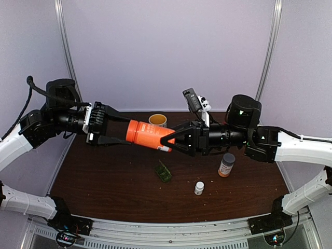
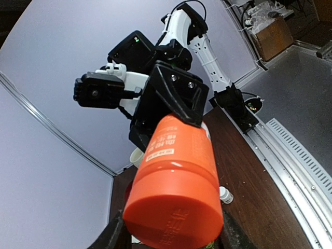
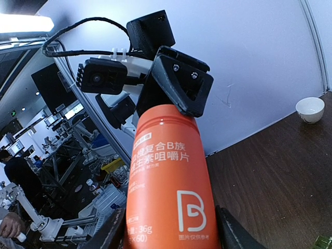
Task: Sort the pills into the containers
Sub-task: Unscrew the lid of the pill bottle from the pill bottle.
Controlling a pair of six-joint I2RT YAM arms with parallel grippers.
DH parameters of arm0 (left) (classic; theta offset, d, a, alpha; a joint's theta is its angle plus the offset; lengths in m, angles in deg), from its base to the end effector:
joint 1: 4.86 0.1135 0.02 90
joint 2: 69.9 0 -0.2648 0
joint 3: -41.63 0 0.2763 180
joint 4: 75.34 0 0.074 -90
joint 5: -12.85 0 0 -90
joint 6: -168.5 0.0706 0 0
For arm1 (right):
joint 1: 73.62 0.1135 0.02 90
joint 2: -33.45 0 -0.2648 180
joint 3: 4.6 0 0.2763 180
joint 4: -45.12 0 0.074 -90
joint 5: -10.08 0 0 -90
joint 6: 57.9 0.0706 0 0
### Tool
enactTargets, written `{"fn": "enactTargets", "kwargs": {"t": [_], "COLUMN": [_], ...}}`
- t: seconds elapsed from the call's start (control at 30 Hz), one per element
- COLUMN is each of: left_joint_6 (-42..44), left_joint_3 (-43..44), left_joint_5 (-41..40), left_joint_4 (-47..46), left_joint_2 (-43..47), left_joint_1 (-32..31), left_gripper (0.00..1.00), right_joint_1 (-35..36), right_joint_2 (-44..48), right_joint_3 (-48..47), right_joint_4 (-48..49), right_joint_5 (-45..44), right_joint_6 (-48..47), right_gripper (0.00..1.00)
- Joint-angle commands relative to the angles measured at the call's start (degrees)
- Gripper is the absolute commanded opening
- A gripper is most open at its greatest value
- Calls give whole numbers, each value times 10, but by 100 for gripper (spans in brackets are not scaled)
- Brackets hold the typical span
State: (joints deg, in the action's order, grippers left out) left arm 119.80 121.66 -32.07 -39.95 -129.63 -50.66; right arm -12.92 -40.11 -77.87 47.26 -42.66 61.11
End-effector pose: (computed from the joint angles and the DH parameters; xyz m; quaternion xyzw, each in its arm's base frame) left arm 0.1491 -0.2250 0.4058 0.6741 0.3708 -0.3261 0.5493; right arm 0.1347 0.3274 0.3703 -0.4008 0.5714 0.6377 0.3259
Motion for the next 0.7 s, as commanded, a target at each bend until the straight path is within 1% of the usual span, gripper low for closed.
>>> {"fn": "enactTargets", "kwargs": {"t": [0.0, 0.03, 0.07, 0.17, 0.27, 0.37, 0.47, 0.57, 0.6, 0.67], "left_joint_6": [-51, -59, -66, -104, -171, -263, -397, -514, -540, -622], "left_joint_3": [29, 30, 32, 31, 27, 30, 52, 102, 120, 143], "left_joint_5": [13, 14, 13, 13, 11, 7, -18, -11, -13, -26], "left_joint_4": [-37, -37, -38, -49, -79, -110, -114, -75, -54, -26], "left_joint_2": [-4, -4, -5, -5, -5, -12, -29, -63, -73, -88], "left_joint_1": [-2, -3, -3, -3, -3, -2, -3, -2, -2, -2], "left_gripper": [34, 29, 28, 28, 28, 26, 24, 16, 17, 18], "right_joint_1": [-4, -4, -5, -6, -7, -6, -4, 7, 10, 18], "right_joint_2": [4, 3, 3, 3, 9, 19, 33, 49, 54, 61], "right_joint_3": [-23, -24, -25, -25, -29, -33, -24, -11, -6, 3], "right_joint_4": [13, 12, 12, 7, -17, -53, -69, -80, -81, -78], "right_joint_5": [-5, -5, -5, -8, -21, -43, -63, -125, -146, -191], "right_joint_6": [2, 2, 1, -4, -31, -99, -181, -261, -279, -327], "right_gripper": [11, 11, 11, 11, 11, 11, 11, 11, 11, 11]}}
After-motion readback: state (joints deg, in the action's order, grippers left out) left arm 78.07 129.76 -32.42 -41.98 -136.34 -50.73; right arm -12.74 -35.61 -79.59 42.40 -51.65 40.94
